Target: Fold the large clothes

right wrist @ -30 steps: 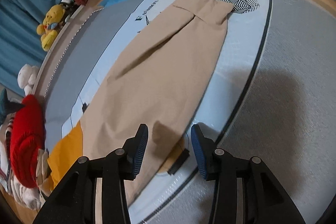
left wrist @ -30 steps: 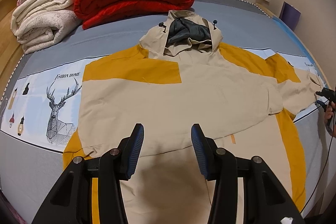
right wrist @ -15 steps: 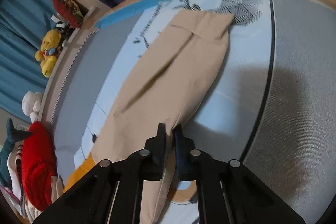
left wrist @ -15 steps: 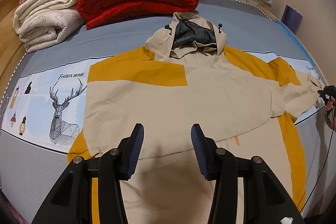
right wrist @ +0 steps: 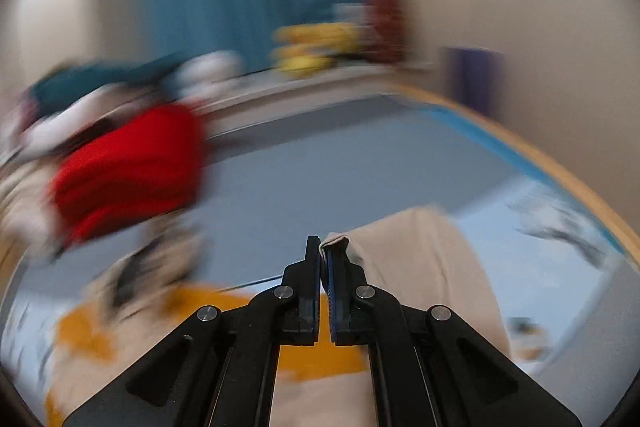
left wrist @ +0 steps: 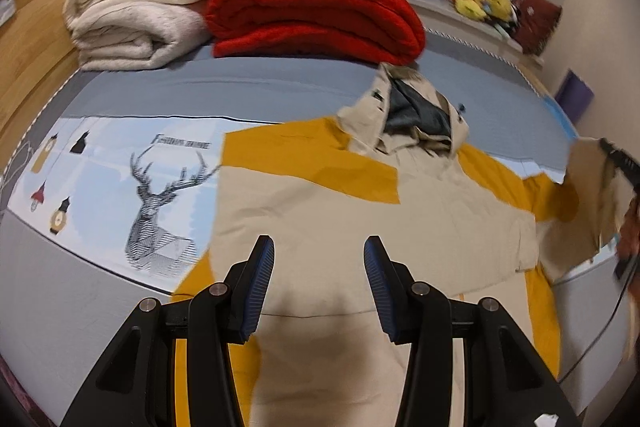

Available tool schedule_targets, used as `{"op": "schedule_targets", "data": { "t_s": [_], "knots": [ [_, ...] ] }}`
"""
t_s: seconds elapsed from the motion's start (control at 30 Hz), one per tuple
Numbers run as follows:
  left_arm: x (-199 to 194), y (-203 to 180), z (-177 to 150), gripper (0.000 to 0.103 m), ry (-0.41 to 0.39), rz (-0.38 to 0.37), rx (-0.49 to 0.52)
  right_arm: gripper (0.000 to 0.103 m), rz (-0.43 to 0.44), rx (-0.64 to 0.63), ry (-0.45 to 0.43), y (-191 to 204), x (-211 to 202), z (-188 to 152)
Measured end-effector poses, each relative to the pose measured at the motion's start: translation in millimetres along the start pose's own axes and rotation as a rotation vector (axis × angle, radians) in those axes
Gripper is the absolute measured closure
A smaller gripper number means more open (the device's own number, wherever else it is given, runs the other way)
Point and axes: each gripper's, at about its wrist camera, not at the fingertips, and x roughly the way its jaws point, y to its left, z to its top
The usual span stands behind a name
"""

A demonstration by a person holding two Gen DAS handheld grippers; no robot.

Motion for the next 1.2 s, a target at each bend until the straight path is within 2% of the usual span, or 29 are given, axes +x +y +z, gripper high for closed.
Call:
{"op": "schedule_targets", "data": {
  "t_s": [0.1,0.13,0.2,0.3,0.37,0.43,0.47,0.53,0.57,0.6,0.7,0.8,0.87,0.93,0.97,1.0,1.03,1.07,1.1,1.2],
  "knots": [
    [-6.5,19.6,4.7,0.060,-0.001,-0.001,-0.046,0.098,0.223,-0.108,0.123,104.7,5.0,-35.9],
    [-8.6,26.2,5.9,0.060,0.000,-0.004,-0.063,0.098,0.278,-0.124,0.176,126.0,10.0,-48.8],
    [-11.7,35.4,7.2,0.060,0.000,-0.010,-0.083,0.097,0.393,-0.150,0.338,170.7,26.2,-84.1],
    [-15.2,46.9,9.9,0.060,0.005,-0.022,-0.104,0.091,0.413,-0.149,0.500,190.1,42.7,-128.0],
    [-17.1,52.2,11.6,0.060,0.005,-0.029,-0.113,0.089,0.390,-0.120,0.546,184.4,41.2,-146.9],
    [-19.4,56.4,12.6,0.060,0.003,-0.035,-0.123,0.085,0.369,-0.080,0.534,169.5,28.2,-154.2],
    [-20.4,58.6,13.4,0.060,0.001,-0.037,-0.128,0.079,0.354,-0.064,0.513,160.0,20.0,-155.9],
    [-21.1,62.7,14.4,0.060,0.001,-0.038,-0.140,0.059,0.301,-0.011,0.452,132.5,7.3,-156.2],
    [-21.3,63.6,14.6,0.060,0.002,-0.039,-0.143,0.043,0.270,0.022,0.433,117.3,9.1,-155.1],
    [-21.0,64.4,14.7,0.060,0.004,-0.041,-0.147,0.038,0.234,0.066,0.427,101.0,7.9,-159.1],
    [-19.8,64.1,14.3,0.060,0.008,-0.046,-0.146,0.038,0.150,0.245,0.488,61.2,20.3,-181.0],
    [-20.8,62.5,14.9,0.060,0.005,-0.050,-0.145,0.038,0.136,0.373,0.559,41.2,41.7,-203.4],
    [-21.6,62.2,14.8,0.060,0.003,-0.051,-0.144,0.038,0.143,0.433,0.574,35.3,49.8,-214.0],
    [-21.5,62.2,14.9,0.060,0.005,-0.050,-0.145,0.039,0.170,0.483,0.568,33.1,53.6,-216.5],
    [-21.7,62.2,15.0,0.060,0.005,-0.051,-0.146,0.046,0.173,0.487,0.551,35.0,51.8,-214.4],
    [-22.2,62.2,15.1,0.060,0.003,-0.052,-0.148,0.060,0.186,0.474,0.531,41.7,48.7,-209.6],
    [-22.5,62.2,15.3,0.060,0.002,-0.051,-0.150,0.069,0.185,0.448,0.520,49.8,46.9,-206.7],
    [-22.2,62.6,15.0,0.060,0.001,-0.051,-0.152,0.093,0.181,0.424,0.505,57.3,43.6,-202.4],
    [-22.9,62.6,15.5,0.060,-0.001,-0.052,-0.157,0.097,0.180,0.401,0.468,65.9,37.5,-194.8],
    [-24.4,66.6,16.5,0.060,-0.006,-0.052,-0.166,0.100,0.192,0.335,0.362,95.9,20.2,-169.1]
  ]
}}
